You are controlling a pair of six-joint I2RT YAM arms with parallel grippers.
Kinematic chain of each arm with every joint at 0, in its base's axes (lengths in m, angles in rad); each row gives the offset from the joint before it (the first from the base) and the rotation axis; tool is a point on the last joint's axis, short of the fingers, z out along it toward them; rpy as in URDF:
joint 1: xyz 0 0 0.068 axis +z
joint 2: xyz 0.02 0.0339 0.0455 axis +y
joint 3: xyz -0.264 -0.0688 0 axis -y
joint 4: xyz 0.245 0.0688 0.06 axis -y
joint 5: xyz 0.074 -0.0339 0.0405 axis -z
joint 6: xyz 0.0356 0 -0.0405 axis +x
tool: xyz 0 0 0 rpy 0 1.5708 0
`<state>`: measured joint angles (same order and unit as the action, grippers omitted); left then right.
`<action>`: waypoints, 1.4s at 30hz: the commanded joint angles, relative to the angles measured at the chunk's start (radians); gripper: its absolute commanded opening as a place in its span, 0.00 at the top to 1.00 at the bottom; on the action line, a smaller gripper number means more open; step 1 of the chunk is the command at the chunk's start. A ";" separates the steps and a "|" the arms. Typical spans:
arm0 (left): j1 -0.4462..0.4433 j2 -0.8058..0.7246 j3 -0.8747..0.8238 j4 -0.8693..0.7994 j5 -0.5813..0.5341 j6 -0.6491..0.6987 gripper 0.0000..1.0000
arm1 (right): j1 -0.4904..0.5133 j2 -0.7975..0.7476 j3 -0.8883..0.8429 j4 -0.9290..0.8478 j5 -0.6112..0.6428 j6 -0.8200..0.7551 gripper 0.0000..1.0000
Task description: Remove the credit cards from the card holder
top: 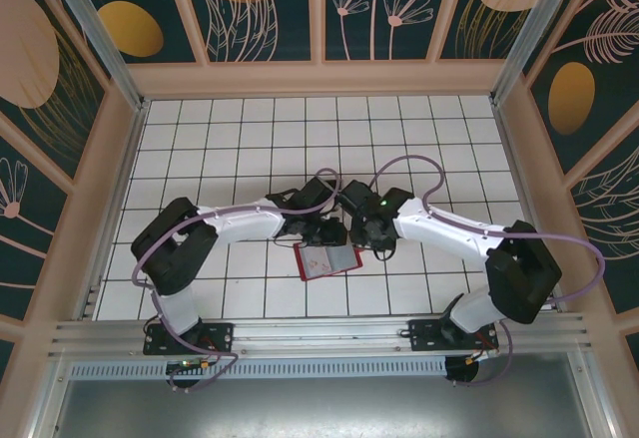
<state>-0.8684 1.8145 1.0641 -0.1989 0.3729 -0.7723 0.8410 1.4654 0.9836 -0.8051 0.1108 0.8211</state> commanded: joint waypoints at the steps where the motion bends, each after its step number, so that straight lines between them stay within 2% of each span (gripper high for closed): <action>1: -0.026 0.050 0.026 -0.004 0.026 -0.011 0.75 | -0.026 -0.051 -0.024 -0.015 0.030 -0.008 0.74; 6: -0.046 0.078 0.014 -0.009 0.030 -0.009 0.75 | -0.043 -0.068 -0.036 -0.002 0.015 -0.019 0.74; 15: -0.049 0.014 -0.069 -0.060 0.013 0.026 0.74 | -0.045 -0.058 -0.024 0.021 -0.005 -0.025 0.73; 24: -0.050 -0.035 -0.017 -0.092 -0.030 0.036 0.74 | -0.040 -0.053 0.016 0.040 -0.023 -0.023 0.73; 30: -0.037 -0.131 -0.010 -0.114 -0.112 0.019 0.74 | -0.040 -0.054 0.011 0.145 -0.140 -0.033 0.73; 42: 0.065 -0.366 -0.302 -0.089 -0.152 -0.073 0.74 | -0.040 0.030 -0.052 0.429 -0.428 -0.076 0.77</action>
<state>-0.8089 1.4792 0.8070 -0.2752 0.2356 -0.8104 0.8001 1.4662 0.9604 -0.4725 -0.2192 0.7753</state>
